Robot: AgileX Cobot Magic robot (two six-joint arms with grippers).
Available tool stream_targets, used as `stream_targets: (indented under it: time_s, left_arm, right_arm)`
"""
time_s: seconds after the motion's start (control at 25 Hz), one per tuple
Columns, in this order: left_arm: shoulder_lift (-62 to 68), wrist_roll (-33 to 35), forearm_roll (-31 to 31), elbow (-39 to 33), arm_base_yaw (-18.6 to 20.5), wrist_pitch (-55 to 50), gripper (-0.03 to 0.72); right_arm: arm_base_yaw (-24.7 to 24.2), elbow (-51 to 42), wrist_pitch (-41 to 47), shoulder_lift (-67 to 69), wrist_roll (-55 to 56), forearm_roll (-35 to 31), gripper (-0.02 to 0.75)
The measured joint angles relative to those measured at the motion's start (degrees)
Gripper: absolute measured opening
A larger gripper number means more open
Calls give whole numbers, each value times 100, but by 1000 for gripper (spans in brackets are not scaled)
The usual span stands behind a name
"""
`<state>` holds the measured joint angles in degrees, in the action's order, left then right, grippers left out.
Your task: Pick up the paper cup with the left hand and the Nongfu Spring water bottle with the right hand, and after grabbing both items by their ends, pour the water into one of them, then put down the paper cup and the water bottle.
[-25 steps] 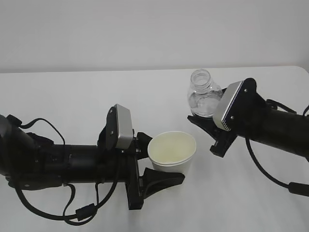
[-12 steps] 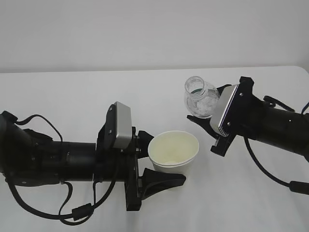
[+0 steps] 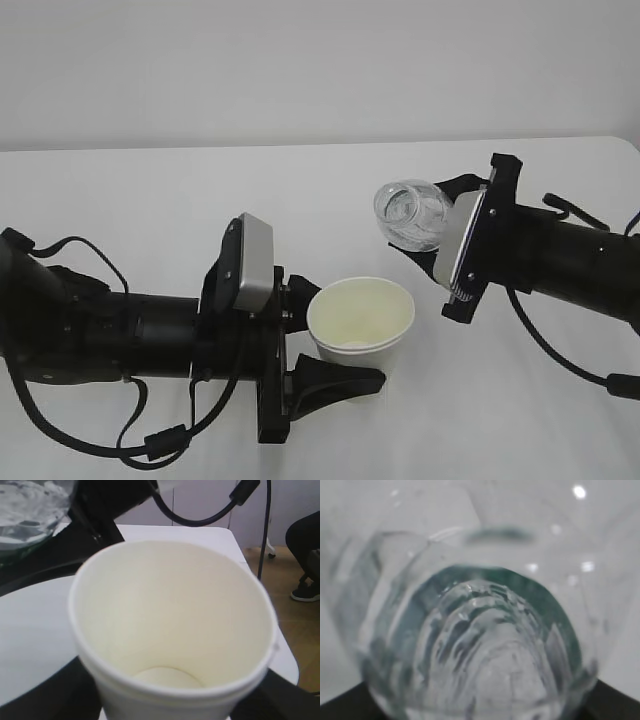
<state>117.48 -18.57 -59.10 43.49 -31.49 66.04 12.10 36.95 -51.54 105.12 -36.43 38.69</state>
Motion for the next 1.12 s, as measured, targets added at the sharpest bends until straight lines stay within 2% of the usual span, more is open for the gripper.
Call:
stream_targets:
  time_s: [0.28, 0.6, 1.12]
  left_arm:
    - [0, 0, -127, 0, 0, 0, 482]
    - [0, -4, -137, 0, 0, 0, 482]
    - [-71, -13, -188, 0, -10, 0, 482]
  right_arm:
    - [0, 0, -336, 0, -544, -23, 449]
    - [0, 0, -529, 0, -1095, -422, 449]
    - [0, 0, -671, 0, -1699, -483, 449]
